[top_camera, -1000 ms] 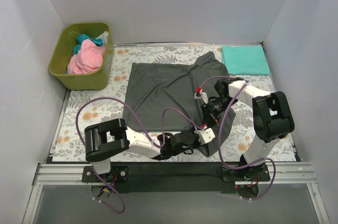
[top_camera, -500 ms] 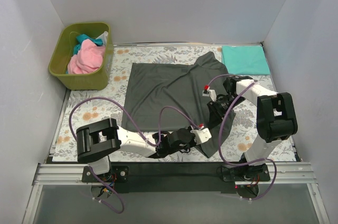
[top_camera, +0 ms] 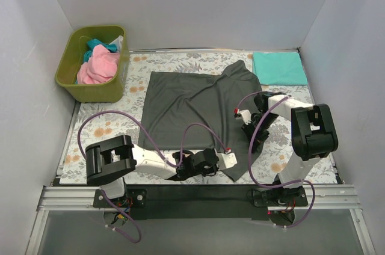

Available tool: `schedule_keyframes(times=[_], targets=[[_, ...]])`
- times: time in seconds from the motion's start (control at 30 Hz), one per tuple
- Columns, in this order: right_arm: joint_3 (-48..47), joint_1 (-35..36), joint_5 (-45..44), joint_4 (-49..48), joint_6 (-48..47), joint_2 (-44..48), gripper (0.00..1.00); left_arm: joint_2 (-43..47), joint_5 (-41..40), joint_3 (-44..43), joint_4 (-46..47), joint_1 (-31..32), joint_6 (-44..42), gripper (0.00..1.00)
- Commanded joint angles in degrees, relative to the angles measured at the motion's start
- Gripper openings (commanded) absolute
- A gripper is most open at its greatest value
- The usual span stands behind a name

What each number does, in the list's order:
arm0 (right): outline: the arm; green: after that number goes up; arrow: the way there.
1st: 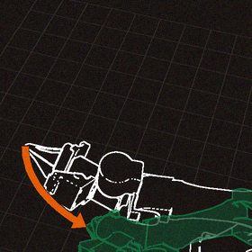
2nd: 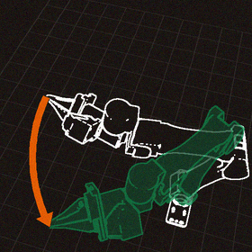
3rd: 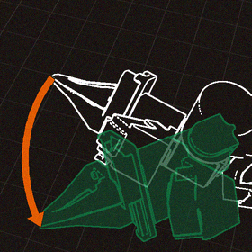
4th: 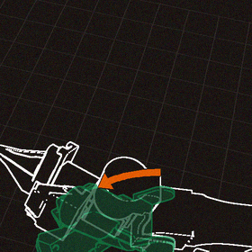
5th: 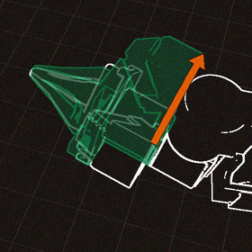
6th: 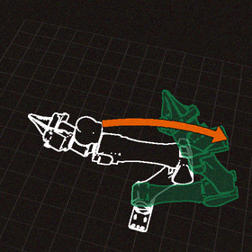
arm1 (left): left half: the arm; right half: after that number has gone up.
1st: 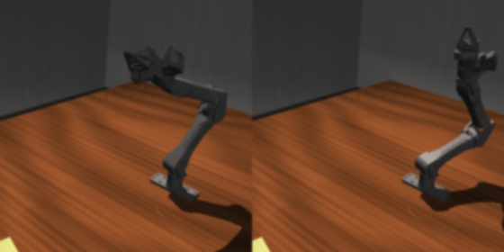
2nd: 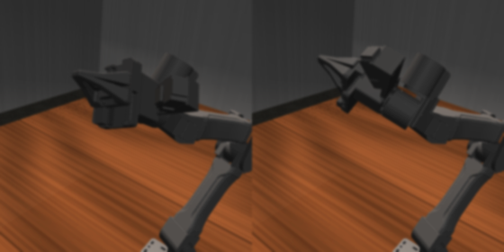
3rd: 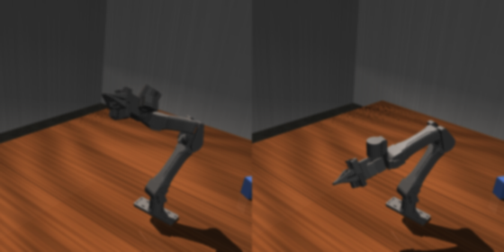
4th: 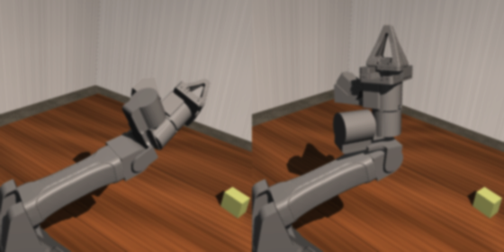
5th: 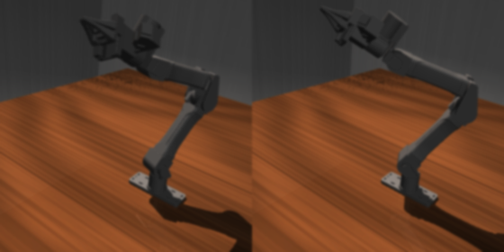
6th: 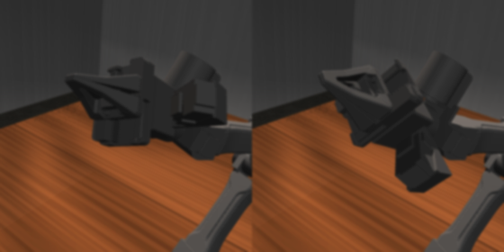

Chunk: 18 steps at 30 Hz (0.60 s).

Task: Fold and stack the t-shirts
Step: Flatten the tshirt out

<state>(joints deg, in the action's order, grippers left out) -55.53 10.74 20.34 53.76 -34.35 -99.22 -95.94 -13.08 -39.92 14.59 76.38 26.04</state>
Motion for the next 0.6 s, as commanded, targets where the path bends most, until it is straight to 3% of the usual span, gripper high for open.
schedule_keyframes(times=[0.0, 0.17, 0.23, 0.3, 0.33, 0.47, 0.57], targets=[[-1.50, 0.07, -6.81, -4.19, -1.42, -0.19, 0.14, 5.04, 1.65, 0.90, -8.51, -0.61, 1.72, 0.09], [-6.16, 0.07, -0.83, -0.41, -3.09, 2.97, 0.17, 18.81, 10.86, -0.85, -18.35, -4.03, 4.71, 0.32], [-7.83, 0.16, 1.36, 1.77, -4.41, 5.26, 0.20, 23.76, 16.21, -1.21, -23.27, -5.79, 5.07, 0.37], [-9.33, -0.02, 1.11, 2.14, -4.32, 7.80, 0.23, 29.48, 18.34, -2.09, -29.23, -10.62, 6.03, 0.44], [-9.60, -0.02, 0.93, 2.66, -4.41, 8.51, 0.24, 30.80, 22.53, -2.44, -31.53, -12.90, 5.86, 0.44], [-8.64, 0.07, 0.23, 2.58, -3.97, 8.78, 0.24, 33.27, 26.26, -2.09, -39.10, -27.90, 3.23, 0.43], [-7.93, -0.02, 0.49, 2.23, -3.01, 5.98, 0.21, 32.58, 27.41, -1.04, -42.10, -34.78, 0.94, 0.39]])
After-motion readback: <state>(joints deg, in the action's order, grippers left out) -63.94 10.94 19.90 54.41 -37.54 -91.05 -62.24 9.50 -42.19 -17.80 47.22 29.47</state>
